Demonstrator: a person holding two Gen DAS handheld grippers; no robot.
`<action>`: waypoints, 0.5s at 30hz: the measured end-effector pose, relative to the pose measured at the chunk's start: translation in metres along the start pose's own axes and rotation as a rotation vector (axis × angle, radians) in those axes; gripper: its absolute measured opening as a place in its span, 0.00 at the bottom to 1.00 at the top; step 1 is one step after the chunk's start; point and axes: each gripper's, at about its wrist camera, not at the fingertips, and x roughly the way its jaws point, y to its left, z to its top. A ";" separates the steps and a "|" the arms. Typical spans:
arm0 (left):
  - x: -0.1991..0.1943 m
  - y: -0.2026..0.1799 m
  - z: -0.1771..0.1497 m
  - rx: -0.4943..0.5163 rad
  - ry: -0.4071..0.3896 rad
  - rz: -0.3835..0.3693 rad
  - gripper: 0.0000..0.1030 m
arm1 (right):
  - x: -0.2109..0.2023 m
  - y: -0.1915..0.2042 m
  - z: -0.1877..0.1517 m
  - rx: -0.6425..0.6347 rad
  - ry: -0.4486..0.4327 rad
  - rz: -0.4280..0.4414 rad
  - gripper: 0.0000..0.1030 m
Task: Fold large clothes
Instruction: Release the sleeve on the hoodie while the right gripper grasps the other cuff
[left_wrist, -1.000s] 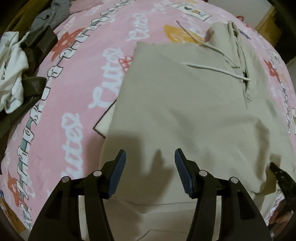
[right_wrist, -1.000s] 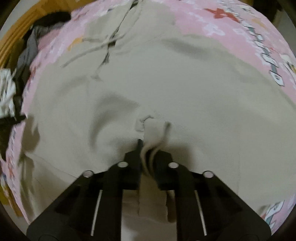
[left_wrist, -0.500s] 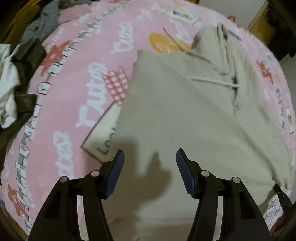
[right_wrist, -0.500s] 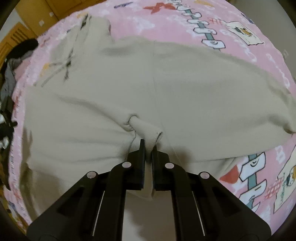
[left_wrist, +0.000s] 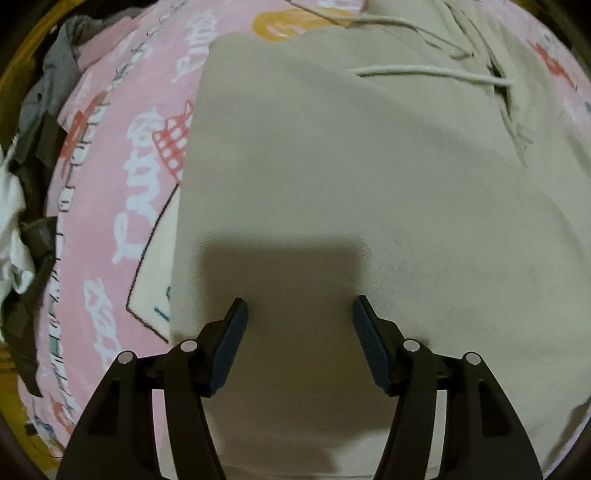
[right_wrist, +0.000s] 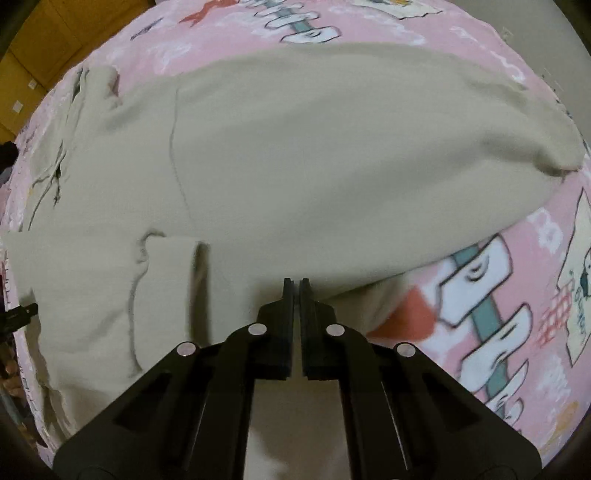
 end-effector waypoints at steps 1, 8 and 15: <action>-0.001 -0.003 0.000 0.005 -0.004 0.012 0.55 | -0.006 -0.007 -0.001 0.005 -0.025 0.007 0.03; -0.041 -0.065 -0.016 0.098 -0.046 -0.071 0.55 | -0.022 -0.121 0.001 0.379 -0.066 0.120 0.06; -0.078 -0.171 -0.040 0.238 -0.046 -0.219 0.59 | -0.033 -0.291 0.023 0.860 -0.204 0.223 0.70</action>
